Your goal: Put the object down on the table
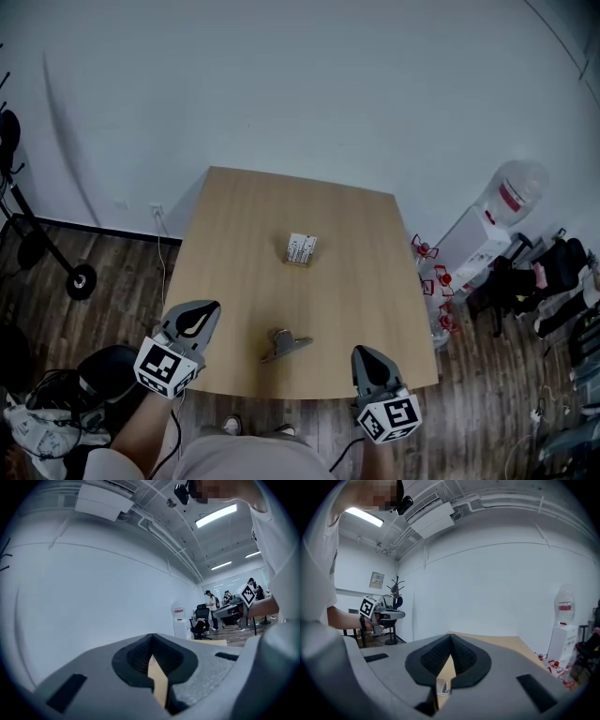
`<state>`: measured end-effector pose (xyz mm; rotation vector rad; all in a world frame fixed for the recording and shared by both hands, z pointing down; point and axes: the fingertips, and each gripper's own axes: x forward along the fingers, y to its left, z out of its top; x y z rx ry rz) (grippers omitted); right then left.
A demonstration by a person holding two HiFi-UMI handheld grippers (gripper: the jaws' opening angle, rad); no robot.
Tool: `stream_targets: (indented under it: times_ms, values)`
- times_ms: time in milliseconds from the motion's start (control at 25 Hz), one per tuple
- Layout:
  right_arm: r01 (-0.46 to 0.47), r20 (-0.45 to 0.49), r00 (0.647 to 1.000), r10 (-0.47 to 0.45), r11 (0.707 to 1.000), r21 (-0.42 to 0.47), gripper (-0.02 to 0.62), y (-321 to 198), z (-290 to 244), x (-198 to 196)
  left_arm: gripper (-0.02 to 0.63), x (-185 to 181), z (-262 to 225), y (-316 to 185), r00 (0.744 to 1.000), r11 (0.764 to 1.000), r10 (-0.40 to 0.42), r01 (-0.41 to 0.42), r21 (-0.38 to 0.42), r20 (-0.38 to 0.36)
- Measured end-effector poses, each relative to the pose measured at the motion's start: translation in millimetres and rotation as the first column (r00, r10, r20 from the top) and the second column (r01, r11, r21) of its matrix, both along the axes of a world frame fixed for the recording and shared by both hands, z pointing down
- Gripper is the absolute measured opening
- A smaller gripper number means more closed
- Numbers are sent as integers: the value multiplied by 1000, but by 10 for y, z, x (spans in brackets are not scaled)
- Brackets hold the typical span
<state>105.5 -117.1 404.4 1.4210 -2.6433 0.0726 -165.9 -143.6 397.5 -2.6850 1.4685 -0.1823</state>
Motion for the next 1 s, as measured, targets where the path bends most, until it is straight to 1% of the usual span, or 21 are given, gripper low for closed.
stream_targets:
  times_ms: [240,560,640,800,1000]
  values:
    - [-70,-4,998,70,997,21,-2,-45,-118,270,6,-284,-324,251,996,994,-74,77,76,-39]
    - [-159,-16,987,160,986,53,-2,-43,-228,628,6,-519,-515,481,980,974,-169,183,137,-105]
    - [-179,-20,983,180,983,48,-2,-59,-215,721,6,-523,-562,504,978,970,-177,193,148,-114]
    - [-209,-20,978,210,977,51,-2,-65,-249,832,6,-504,-633,518,977,966,-182,199,167,-109]
    - [-208,-7,978,208,977,53,-2,-84,-281,796,6,-490,-640,467,980,969,-169,185,166,-108]
